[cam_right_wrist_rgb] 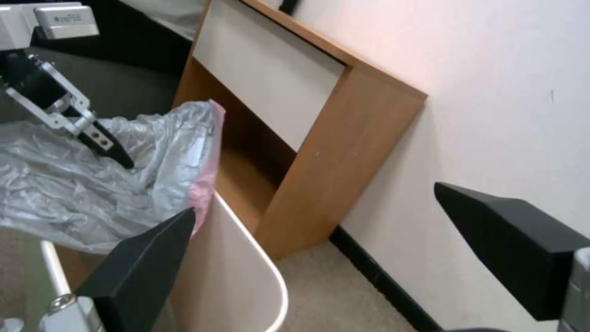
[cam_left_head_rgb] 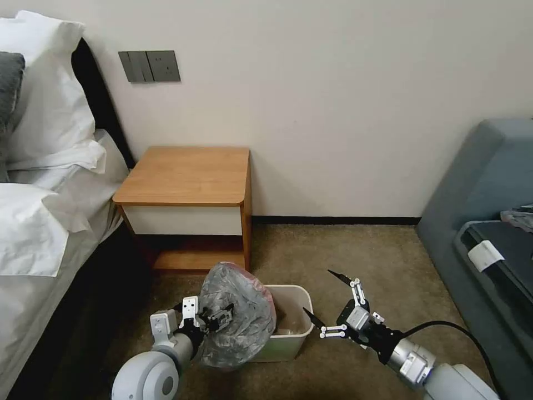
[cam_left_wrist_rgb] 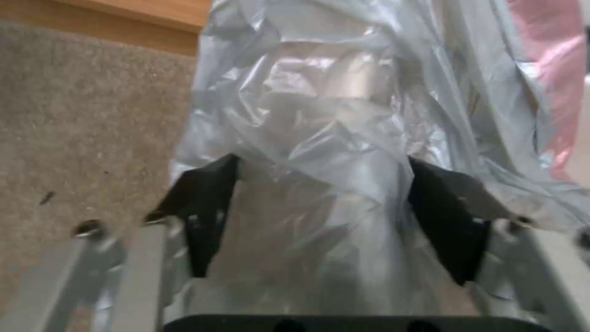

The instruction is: Pick up the garbage bag from the table and place it over the trash can.

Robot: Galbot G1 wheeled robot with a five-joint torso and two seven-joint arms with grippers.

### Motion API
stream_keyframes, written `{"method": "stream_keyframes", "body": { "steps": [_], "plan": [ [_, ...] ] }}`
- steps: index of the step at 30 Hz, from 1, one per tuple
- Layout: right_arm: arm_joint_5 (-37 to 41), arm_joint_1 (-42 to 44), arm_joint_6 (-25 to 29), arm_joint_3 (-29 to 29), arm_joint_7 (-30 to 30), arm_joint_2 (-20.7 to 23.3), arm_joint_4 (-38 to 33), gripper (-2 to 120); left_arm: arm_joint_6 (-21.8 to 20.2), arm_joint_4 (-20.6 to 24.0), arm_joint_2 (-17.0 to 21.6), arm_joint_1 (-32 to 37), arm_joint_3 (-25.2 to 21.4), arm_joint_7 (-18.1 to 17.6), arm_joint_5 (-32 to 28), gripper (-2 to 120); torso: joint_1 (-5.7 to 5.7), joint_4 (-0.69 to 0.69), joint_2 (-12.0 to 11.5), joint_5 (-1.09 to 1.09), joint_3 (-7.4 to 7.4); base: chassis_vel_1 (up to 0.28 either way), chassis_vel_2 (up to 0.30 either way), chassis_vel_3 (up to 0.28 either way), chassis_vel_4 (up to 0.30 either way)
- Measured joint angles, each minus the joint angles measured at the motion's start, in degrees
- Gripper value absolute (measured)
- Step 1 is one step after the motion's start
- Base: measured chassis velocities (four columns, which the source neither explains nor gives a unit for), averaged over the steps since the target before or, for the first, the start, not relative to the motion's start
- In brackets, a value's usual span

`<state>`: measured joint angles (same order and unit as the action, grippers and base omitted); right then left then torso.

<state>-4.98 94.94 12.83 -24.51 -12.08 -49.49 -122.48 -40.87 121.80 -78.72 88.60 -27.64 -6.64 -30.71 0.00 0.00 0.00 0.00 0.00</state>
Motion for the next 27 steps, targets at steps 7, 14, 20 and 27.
{"method": "stream_keyframes", "body": {
  "steps": [7,14,20,27],
  "plan": [
    [-0.05,-0.05,0.01,0.00,0.12,-0.02,-0.19,100,1.02,-0.87,-0.25,0.51,0.27,0.59,3.94,36,0.00,0.00,0.00,0.00,0.00,0.000,0.000,0.000,0.000],
    [-0.05,-0.05,-0.03,0.04,0.17,0.06,-0.40,100,2.53,-0.90,-0.50,1.01,0.77,0.07,6.17,16,0.00,0.00,0.00,0.00,0.00,0.000,0.000,0.000,0.000],
    [3.57,-0.05,-1.45,2.01,2.93,-0.20,-2.83,100,8.30,-0.54,-0.76,2.44,1.59,-0.41,7.55,3,0.00,-0.01,0.00,0.00,0.00,0.000,0.000,0.000,0.000],
    [26.35,-1.64,-10.46,8.20,8.26,-0.58,-11.42,100,21.54,-0.45,-0.37,4.13,2.53,3.14,8.66,3,0.00,0.00,0.00,0.02,0.00,0.000,0.000,0.000,0.000]
  ]
}}
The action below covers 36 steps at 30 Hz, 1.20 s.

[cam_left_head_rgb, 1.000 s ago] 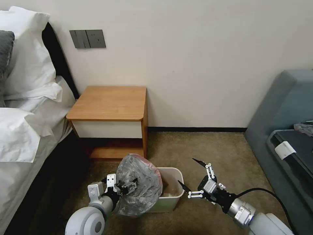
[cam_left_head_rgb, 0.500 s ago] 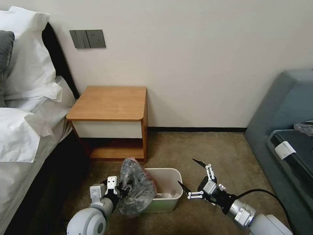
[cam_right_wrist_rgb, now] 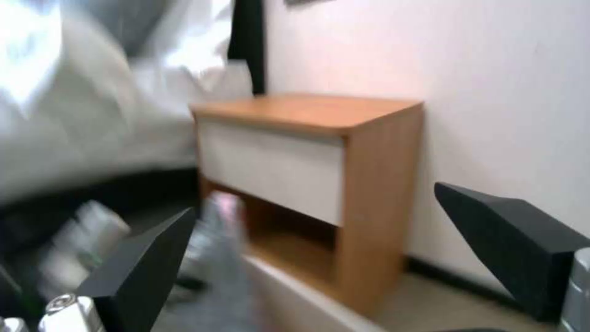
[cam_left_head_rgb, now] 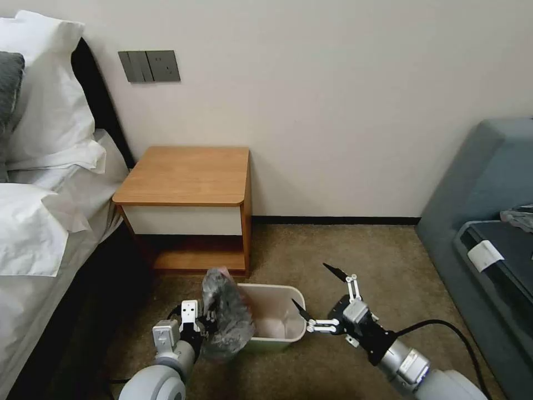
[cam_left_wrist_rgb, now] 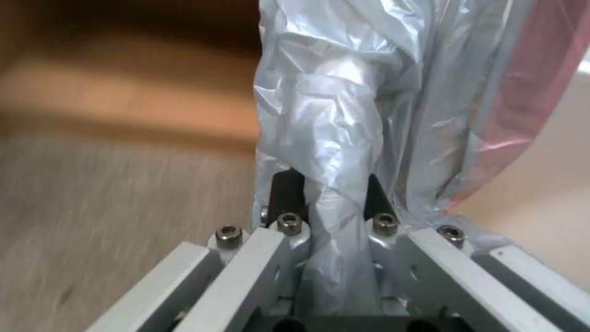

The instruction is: Pick up the garbage bag from the table and place it over the trash can.

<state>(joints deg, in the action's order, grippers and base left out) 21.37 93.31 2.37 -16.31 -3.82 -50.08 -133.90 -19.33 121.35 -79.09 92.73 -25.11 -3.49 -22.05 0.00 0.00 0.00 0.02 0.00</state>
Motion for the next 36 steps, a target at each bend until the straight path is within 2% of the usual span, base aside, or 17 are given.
{"method": "stream_keyframes", "body": {
  "steps": [1,2,5,6,8,9,12,15,16,19,20,21,26,36],
  "plan": [
    [6.32,-1.47,-3.84,1.92,1.78,0.11,-2.24,100,3.31,-0.40,0.04,0.14,-0.06,1.01,0.65,3,0.00,0.00,0.00,-0.03,0.00,0.000,0.000,0.000,0.000],
    [6.32,-1.47,-3.84,1.92,1.78,0.11,-2.24,100,3.31,-0.40,0.04,0.14,-0.06,1.01,0.65,3,0.00,0.00,0.00,-0.03,0.00,0.000,0.000,0.000,0.000],
    [18.67,-6.90,-18.24,6.59,9.52,0.39,-7.56,100,7.92,-0.86,0.11,0.63,-0.40,3.20,1.18,3,0.00,0.00,0.00,-0.01,0.00,0.000,0.000,0.000,0.000],
    [18.67,-6.90,-18.24,6.59,9.52,0.39,-7.56,100,7.92,-0.86,0.11,0.63,-0.40,3.20,1.18,3,0.00,0.00,0.00,-0.01,0.00,0.000,0.000,0.000,0.000],
    [23.28,-11.86,-23.06,11.25,11.82,-0.36,-8.19,100,11.21,-0.85,-0.02,1.01,-0.73,5.41,1.08,3,0.00,0.00,0.00,-0.01,0.00,0.000,0.000,0.000,0.000],
    [23.28,-11.86,-23.06,11.25,11.82,-0.36,-8.19,100,11.21,-0.85,-0.02,1.01,-0.73,5.41,1.08,3,0.00,0.00,0.00,-0.01,0.00,0.000,0.000,0.000,0.000],
    [26.42,-17.95,-25.52,17.12,13.46,-3.49,-5.44,100,14.79,-0.82,-0.49,1.39,-1.19,8.68,0.49,3,0.00,-0.01,0.00,-0.03,0.00,0.000,0.000,0.000,0.000],
    [26.60,-21.04,-25.87,19.42,13.67,-5.02,-2.80,100,16.16,-0.81,-0.50,1.52,-1.54,10.52,-0.07,3,0.00,-0.01,0.00,-0.01,0.00,0.000,0.000,0.000,0.000],
    [26.60,-21.04,-25.87,19.42,13.67,-5.02,-2.80,100,16.16,-0.81,-0.50,1.52,-1.54,10.52,-0.07,3,0.00,-0.01,0.00,-0.01,0.00,0.000,0.000,0.000,0.000],
    [26.60,-25.09,-26.24,21.15,13.88,-6.03,1.44,100,17.83,-0.88,-0.43,1.61,-2.34,15.21,-1.37,3,0.00,-0.01,0.00,-0.02,0.00,0.000,0.000,0.000,0.000],
    [26.60,-25.09,-26.24,21.15,13.88,-6.03,1.44,100,17.83,-0.88,-0.43,1.61,-2.34,15.21,-1.37,3,0.00,-0.01,0.00,-0.02,0.00,0.000,0.000,0.000,0.000],
    [26.60,-25.78,-26.55,21.24,13.93,-6.13,2.21,100,18.11,-0.96,-0.42,1.66,-2.61,17.16,-2.37,3,0.00,0.00,0.00,-0.02,0.00,0.000,0.000,0.000,0.000],
    [26.23,-27.52,-27.54,21.12,14.56,-6.56,4.59,100,17.80,-0.92,-0.43,1.93,-2.93,21.33,-6.03,3,0.00,-0.01,0.00,-0.02,0.00,0.000,0.000,0.000,0.000],
    [23.58,-27.52,-27.47,20.04,14.11,-6.03,7.02,100,17.77,-0.92,-0.05,1.85,-3.28,21.73,-5.85,3,0.00,0.00,0.00,-0.03,0.00,0.000,0.000,0.000,0.000]
  ]
}}
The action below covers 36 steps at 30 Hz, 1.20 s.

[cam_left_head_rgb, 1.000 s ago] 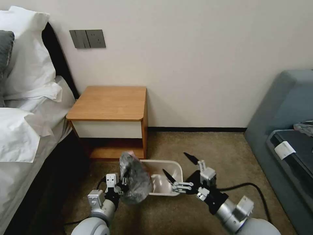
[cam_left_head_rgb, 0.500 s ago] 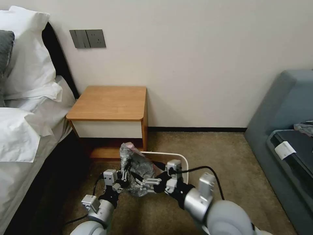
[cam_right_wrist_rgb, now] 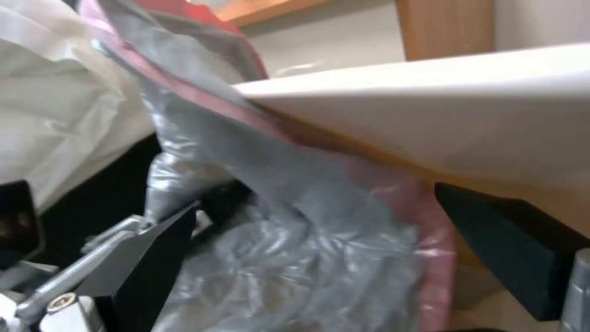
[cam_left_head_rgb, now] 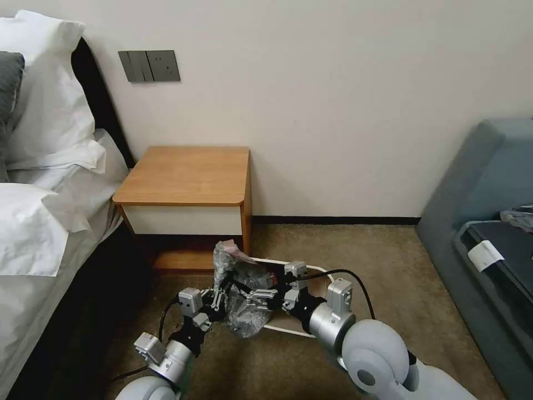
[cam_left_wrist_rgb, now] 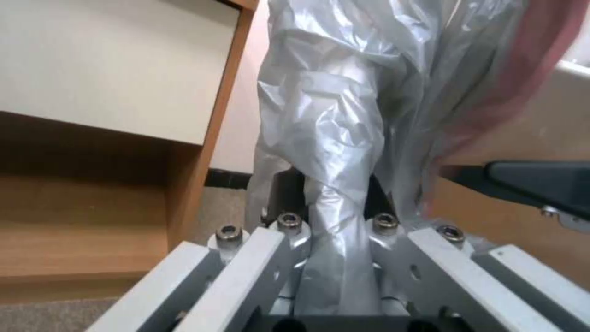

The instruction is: Pick up the garbage bag from the table and place it over the trash can.

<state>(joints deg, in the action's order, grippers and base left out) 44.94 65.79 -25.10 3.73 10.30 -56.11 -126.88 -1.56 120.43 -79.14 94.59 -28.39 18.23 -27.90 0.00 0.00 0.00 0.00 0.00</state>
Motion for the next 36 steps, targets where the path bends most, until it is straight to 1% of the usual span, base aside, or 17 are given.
{"method": "stream_keyframes", "body": {
  "steps": [13,16,17,18,19,20,21,23,25,26,27,28,31,32,33,34,36],
  "plan": [
    [-1.07,-0.59,0.81,0.54,-1.65,-0.57,2.04,100,0.28,0.65,0.10,0.61,0.07,-0.19,0.44,3,0.00,0.00,0.00,0.00,0.01,0.000,0.000,0.000,0.000],
    [-1.09,-0.69,0.98,1.02,-1.87,-0.88,2.20,89,0.28,0.67,0.02,0.61,0.23,-0.32,0.52,3,0.00,0.00,0.00,0.00,0.01,0.000,0.000,0.000,0.000],
    [-1.09,-0.69,0.98,1.02,-1.87,-0.88,2.20,89,0.28,0.67,0.02,0.61,0.23,-0.32,0.52,3,0.00,0.00,0.00,0.00,0.01,0.000,0.000,0.000,0.000],
    [-1.12,-0.82,1.05,1.28,-1.93,-1.00,2.22,82,0.28,0.70,-0.02,0.61,0.30,-0.37,0.57,3,0.00,0.00,0.00,0.00,0.01,0.000,0.000,0.000,0.000],
    [-1.14,-0.88,1.07,1.40,-1.95,-1.07,2.22,80,0.28,0.70,-0.03,0.62,0.30,-0.41,0.59,3,0.00,0.00,0.00,0.00,0.01,0.000,0.000,0.000,0.000],
    [-1.19,-0.96,1.08,1.58,-1.98,-1.18,2.23,74,0.28,0.70,-0.03,0.62,0.31,-0.46,0.61,3,0.00,0.00,0.00,0.00,0.01,0.000,0.000,0.000,0.000],
    [-1.19,-0.96,1.08,1.58,-1.98,-1.18,2.23,74,0.28,0.70,-0.03,0.62,0.31,-0.46,0.61,3,0.00,0.00,0.00,0.00,0.01,0.000,0.000,0.000,0.000],
    [-1.67,-1.10,1.16,1.84,-2.20,-1.26,2.38,64,0.27,0.71,0.00,0.62,0.30,-0.58,0.62,3,0.00,0.00,0.00,0.00,0.01,0.000,0.000,0.000,0.000],
    [-1.81,-1.16,1.20,1.91,-2.29,-1.25,2.47,61,0.26,0.73,0.01,0.62,0.30,-0.62,0.62,3,0.00,0.00,0.00,0.00,0.01,0.000,0.000,0.000,0.000],
    [-2.06,-1.22,1.29,2.01,-2.44,-1.24,2.67,52,0.22,0.76,0.02,0.59,0.30,-0.77,0.62,3,0.00,0.00,0.00,0.00,0.01,0.000,0.000,0.000,0.000],
    [-2.30,-1.22,1.40,2.11,-2.53,-1.23,2.81,49,0.19,0.76,0.00,0.56,0.29,-0.86,0.62,3,0.00,0.00,0.00,0.00,0.01,0.000,0.000,0.000,0.000],
    [-2.30,-1.22,1.40,2.11,-2.53,-1.23,2.81,49,0.19,0.76,0.00,0.56,0.29,-0.86,0.62,3,0.00,0.00,0.00,0.00,0.01,0.000,0.000,0.000,0.000],
    [-3.23,-1.21,1.85,2.32,-2.98,-1.23,3.30,33,0.16,0.76,-0.04,0.52,0.29,-1.24,0.61,3,0.00,0.00,0.00,0.00,0.01,0.000,0.000,0.000,0.000],
    [-3.23,-1.21,1.85,2.32,-2.98,-1.23,3.30,33,0.16,0.76,-0.04,0.52,0.29,-1.24,0.61,3,0.00,0.00,0.00,0.00,0.01,0.000,0.000,0.000,0.000],
    [-3.37,-1.25,1.95,2.39,-3.09,-1.20,3.36,28,0.15,0.76,-0.05,0.49,0.29,-1.35,0.61,3,0.00,0.00,0.00,0.00,0.01,0.000,0.000,0.000,0.000],
    [-3.37,-1.25,1.95,2.39,-3.09,-1.20,3.36,28,0.15,0.76,-0.05,0.49,0.29,-1.35,0.61,3,0.00,0.00,0.00,0.00,0.01,0.000,0.000,0.000,0.000],
    [-3.54,-1.39,2.04,2.45,-3.15,-1.13,3.39,18,0.13,0.76,-0.06,0.43,0.28,-1.61,0.58,3,0.00,0.00,0.00,0.01,0.01,0.000,0.000,0.000,0.000]
  ]
}}
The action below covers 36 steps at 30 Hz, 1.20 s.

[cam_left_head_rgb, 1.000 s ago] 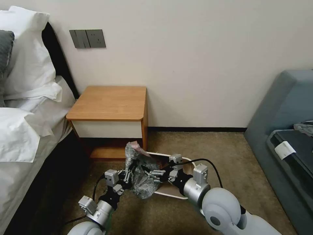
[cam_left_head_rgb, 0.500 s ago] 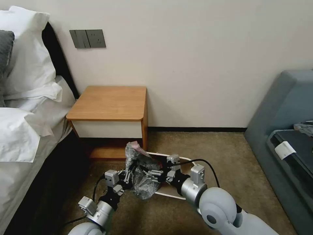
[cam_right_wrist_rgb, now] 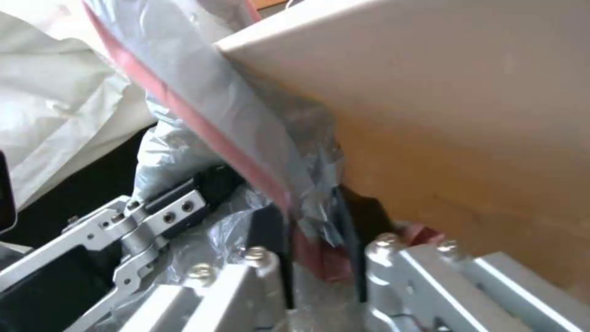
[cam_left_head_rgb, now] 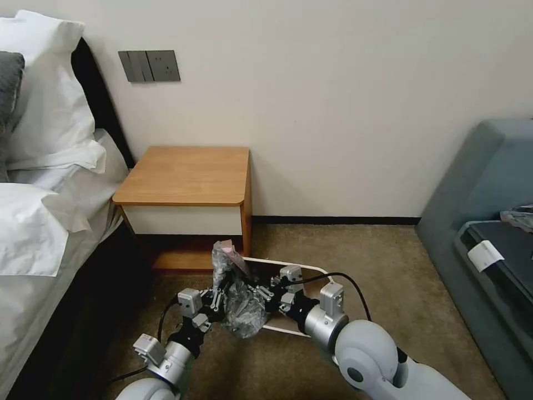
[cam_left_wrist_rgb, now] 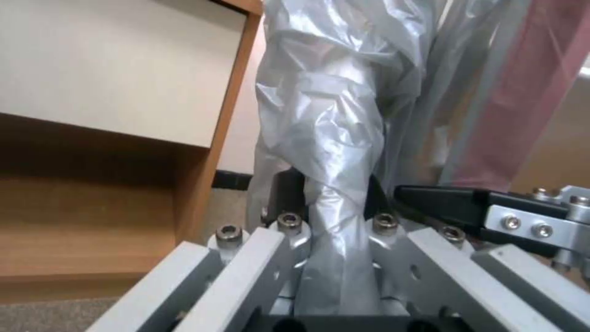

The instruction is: Pick up the garbage bag from the table and place it over the trash can.

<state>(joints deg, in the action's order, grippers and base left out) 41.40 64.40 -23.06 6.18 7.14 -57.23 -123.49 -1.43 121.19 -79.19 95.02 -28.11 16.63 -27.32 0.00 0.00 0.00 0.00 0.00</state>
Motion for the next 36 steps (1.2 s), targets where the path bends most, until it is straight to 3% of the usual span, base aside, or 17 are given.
{"method": "stream_keyframes", "body": {
  "steps": [6,19,27,36],
  "plan": [
    [-0.73,0.17,0.40,0.05,0.06,0.00,0.09,0,0.00,-0.03,0.00,-0.07,-0.01,-0.40,-0.03,3,0.00,0.00,0.00,0.00,0.00,0.000,0.000,0.000,0.000],
    [-6.69,2.22,7.16,0.16,-3.30,0.36,-4.24,0,-1.59,-0.23,-0.08,-0.25,0.09,-3.86,3.49,3,0.00,0.00,0.00,0.00,0.00,0.000,0.000,0.000,0.000],
    [-7.07,1.23,8.23,-1.73,-3.65,1.05,-5.02,0,-0.81,-0.36,-0.17,-0.32,0.22,-3.78,5.55,3,0.00,0.00,0.00,0.00,-0.01,0.000,0.000,0.000,0.000],
    [-5.11,-0.59,7.89,-6.41,-3.21,5.64,-4.20,0,10.90,-3.11,-0.25,-0.21,-0.26,0.95,13.72,3,0.00,-0.01,0.00,-0.02,-0.01,0.000,0.000,0.000,0.000]
  ]
}}
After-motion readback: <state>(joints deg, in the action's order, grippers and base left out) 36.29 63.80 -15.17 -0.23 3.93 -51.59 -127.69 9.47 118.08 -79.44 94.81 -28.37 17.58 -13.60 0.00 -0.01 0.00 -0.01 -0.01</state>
